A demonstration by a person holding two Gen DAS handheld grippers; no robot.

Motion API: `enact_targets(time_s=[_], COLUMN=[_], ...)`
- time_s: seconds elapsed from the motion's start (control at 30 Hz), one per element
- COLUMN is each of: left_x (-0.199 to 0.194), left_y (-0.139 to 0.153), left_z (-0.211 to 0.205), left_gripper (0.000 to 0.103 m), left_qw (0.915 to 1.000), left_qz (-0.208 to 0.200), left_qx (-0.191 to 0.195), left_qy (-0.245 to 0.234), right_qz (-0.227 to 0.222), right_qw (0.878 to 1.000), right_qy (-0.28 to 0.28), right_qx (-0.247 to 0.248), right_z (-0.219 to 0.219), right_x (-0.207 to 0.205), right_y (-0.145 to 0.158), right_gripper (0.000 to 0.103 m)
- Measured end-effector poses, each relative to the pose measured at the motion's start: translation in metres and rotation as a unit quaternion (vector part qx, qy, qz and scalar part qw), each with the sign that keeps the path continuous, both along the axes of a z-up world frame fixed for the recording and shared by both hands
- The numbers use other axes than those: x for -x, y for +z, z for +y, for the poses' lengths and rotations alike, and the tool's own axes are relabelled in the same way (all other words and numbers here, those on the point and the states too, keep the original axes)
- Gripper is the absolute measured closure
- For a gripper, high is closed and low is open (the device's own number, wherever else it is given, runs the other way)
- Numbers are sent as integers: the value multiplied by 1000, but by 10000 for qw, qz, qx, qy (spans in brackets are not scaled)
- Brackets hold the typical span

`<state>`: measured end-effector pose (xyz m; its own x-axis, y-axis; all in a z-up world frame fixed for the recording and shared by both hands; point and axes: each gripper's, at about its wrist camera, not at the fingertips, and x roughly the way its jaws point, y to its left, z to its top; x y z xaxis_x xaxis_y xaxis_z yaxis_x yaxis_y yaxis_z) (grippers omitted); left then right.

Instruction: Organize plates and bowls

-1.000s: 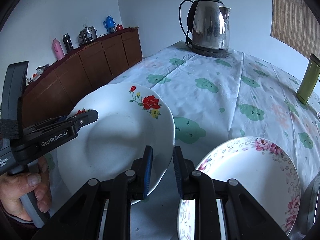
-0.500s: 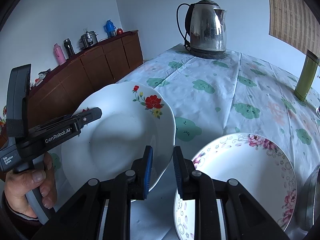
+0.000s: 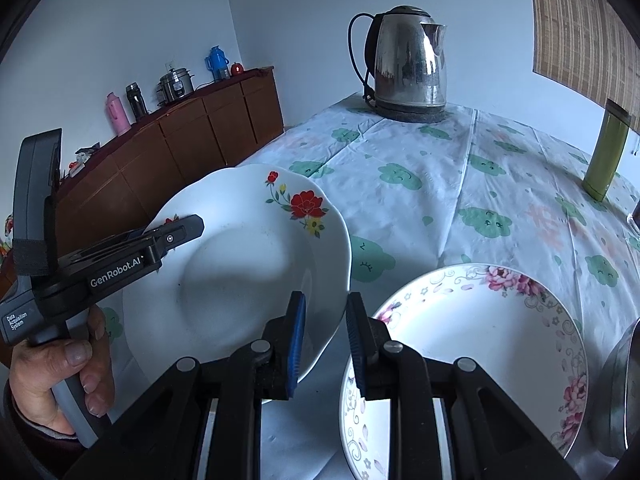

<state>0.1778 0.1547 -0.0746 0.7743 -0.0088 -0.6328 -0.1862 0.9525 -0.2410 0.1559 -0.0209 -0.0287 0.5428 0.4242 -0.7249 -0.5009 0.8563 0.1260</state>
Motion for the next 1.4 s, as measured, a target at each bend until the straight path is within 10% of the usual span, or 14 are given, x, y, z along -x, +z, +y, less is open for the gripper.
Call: enact_targets(time_s=[1.4], left_x=[-4], left_y=[38], left_z=[-64], left_gripper=[69], left_qw=[9973], left_qz=[-398], left_qx=[-530], left_qy=[-320], right_qz=[-222], right_qw=[9990], right_qy=[-337], right_qx=[-195], right_z=[-55], right_x=[8], right_y=[22], right_gripper=[80])
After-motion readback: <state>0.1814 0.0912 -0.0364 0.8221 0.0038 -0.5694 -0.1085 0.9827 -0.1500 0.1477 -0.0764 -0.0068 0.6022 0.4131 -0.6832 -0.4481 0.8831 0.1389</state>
